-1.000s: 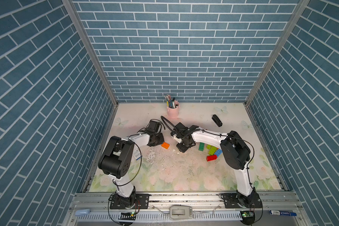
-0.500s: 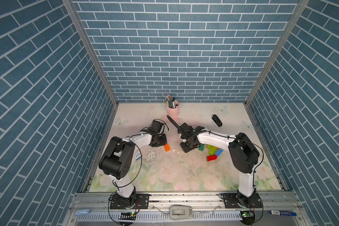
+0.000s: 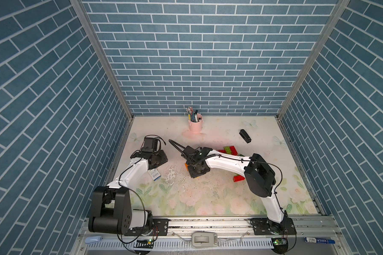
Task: Assemble a rectangle with lego
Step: Place the lego brick at the center of the board.
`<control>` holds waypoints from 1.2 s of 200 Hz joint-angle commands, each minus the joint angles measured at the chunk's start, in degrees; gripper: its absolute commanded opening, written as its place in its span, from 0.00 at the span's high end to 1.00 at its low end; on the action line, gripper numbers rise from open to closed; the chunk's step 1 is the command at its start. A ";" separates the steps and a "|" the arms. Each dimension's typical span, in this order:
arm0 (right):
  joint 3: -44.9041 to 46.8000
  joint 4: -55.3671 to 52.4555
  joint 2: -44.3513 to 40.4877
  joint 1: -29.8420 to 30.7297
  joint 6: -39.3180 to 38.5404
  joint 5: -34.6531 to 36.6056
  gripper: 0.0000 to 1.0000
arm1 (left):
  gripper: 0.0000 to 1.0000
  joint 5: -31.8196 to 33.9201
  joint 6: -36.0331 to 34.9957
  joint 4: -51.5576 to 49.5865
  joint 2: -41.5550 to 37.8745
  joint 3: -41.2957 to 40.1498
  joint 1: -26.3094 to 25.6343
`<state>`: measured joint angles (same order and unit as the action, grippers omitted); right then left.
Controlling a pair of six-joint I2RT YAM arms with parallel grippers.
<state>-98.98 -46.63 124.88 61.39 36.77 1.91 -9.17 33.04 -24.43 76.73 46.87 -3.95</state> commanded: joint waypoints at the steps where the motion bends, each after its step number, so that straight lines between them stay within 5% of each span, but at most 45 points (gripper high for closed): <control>1: -3.72 -4.74 4.17 0.57 3.50 2.22 0.89 | 0.59 1.12 -0.59 -1.25 -1.13 -1.29 1.24; 240: -11.55 -7.60 8.71 1.37 5.24 1.44 0.88 | 0.60 2.23 0.67 -1.77 -2.42 -2.57 2.89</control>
<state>-109.36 -52.10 131.39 62.59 39.22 3.18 -7.53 33.67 -25.06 74.94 44.97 -1.37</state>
